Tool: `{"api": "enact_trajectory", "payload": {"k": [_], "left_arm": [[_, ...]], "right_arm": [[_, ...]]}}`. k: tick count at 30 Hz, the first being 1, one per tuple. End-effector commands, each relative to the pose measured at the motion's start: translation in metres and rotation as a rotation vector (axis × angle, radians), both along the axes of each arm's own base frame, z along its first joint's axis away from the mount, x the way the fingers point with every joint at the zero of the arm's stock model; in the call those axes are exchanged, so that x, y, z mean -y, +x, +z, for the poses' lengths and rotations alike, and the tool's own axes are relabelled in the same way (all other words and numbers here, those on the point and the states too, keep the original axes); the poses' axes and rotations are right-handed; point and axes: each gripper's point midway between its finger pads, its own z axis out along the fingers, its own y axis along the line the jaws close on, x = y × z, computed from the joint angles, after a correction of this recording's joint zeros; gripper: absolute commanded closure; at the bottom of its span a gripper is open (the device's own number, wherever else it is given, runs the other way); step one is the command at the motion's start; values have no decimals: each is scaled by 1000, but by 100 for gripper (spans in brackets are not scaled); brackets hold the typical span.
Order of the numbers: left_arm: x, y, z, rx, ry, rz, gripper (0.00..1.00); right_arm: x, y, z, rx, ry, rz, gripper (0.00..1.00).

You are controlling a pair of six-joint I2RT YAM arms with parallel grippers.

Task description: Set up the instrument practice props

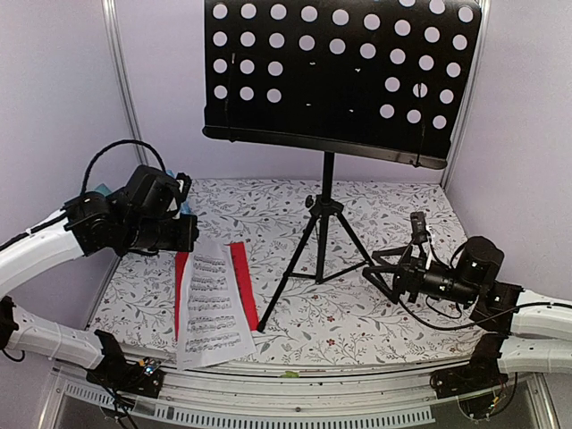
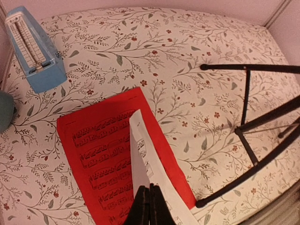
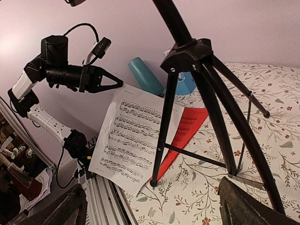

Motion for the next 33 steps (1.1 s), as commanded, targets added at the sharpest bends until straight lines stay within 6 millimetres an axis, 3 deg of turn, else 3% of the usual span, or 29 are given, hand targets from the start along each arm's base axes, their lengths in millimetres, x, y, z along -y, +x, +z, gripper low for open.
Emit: {"api": "enact_trajectory", "payload": {"k": [1, 9, 14, 21, 33], "left_arm": [[4, -37, 13, -16, 46, -67, 100], [29, -89, 50, 44, -70, -329, 100], [42, -121, 93, 118, -223, -535, 100], [53, -155, 143, 183, -361, -749, 100], [62, -165, 229, 347, -489, -844, 100]], "right_arm": [[-12, -13, 15, 68, 33, 9, 1], [-59, -43, 17, 74, 27, 84, 1], [-89, -54, 18, 52, 48, 163, 1], [-117, -55, 18, 20, 72, 220, 1], [-157, -49, 41, 83, 191, 274, 1]]}}
